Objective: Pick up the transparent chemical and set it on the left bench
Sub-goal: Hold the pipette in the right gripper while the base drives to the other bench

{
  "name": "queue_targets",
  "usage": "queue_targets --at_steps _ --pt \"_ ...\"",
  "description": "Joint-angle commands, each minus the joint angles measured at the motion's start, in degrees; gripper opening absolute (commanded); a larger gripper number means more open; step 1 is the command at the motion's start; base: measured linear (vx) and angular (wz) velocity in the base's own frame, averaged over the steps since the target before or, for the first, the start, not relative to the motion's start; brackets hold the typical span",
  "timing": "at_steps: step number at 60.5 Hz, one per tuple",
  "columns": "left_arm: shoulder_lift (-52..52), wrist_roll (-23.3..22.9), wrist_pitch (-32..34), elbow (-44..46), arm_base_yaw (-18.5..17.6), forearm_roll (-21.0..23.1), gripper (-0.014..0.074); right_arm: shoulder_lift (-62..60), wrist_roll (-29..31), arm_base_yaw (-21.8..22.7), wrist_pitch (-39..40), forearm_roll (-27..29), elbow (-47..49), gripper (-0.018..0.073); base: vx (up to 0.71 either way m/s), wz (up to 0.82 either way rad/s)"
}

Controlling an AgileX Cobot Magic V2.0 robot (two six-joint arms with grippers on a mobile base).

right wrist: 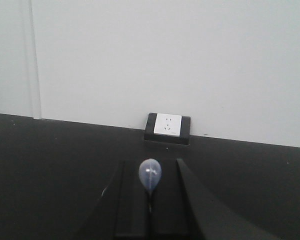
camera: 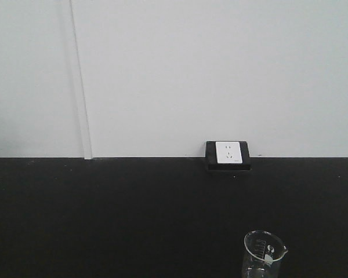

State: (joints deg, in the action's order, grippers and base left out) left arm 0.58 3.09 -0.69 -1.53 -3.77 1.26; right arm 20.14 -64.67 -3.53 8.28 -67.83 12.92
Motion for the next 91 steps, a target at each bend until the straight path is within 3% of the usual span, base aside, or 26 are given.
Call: queue_targets --at_steps 1,91 --pt "1.10 -0.45 4.49 -0.93 -0.10 0.04 -0.0003 0.31 -0.02 0.27 1.37 0.03 1.57 -0.0008 -0.01 0.01" --pt "1.10 -0.45 4.49 -0.93 -0.10 0.04 -0.0003 0.31 0.10 0.27 1.42 0.03 1.57 -0.0008 -0.30 0.05"
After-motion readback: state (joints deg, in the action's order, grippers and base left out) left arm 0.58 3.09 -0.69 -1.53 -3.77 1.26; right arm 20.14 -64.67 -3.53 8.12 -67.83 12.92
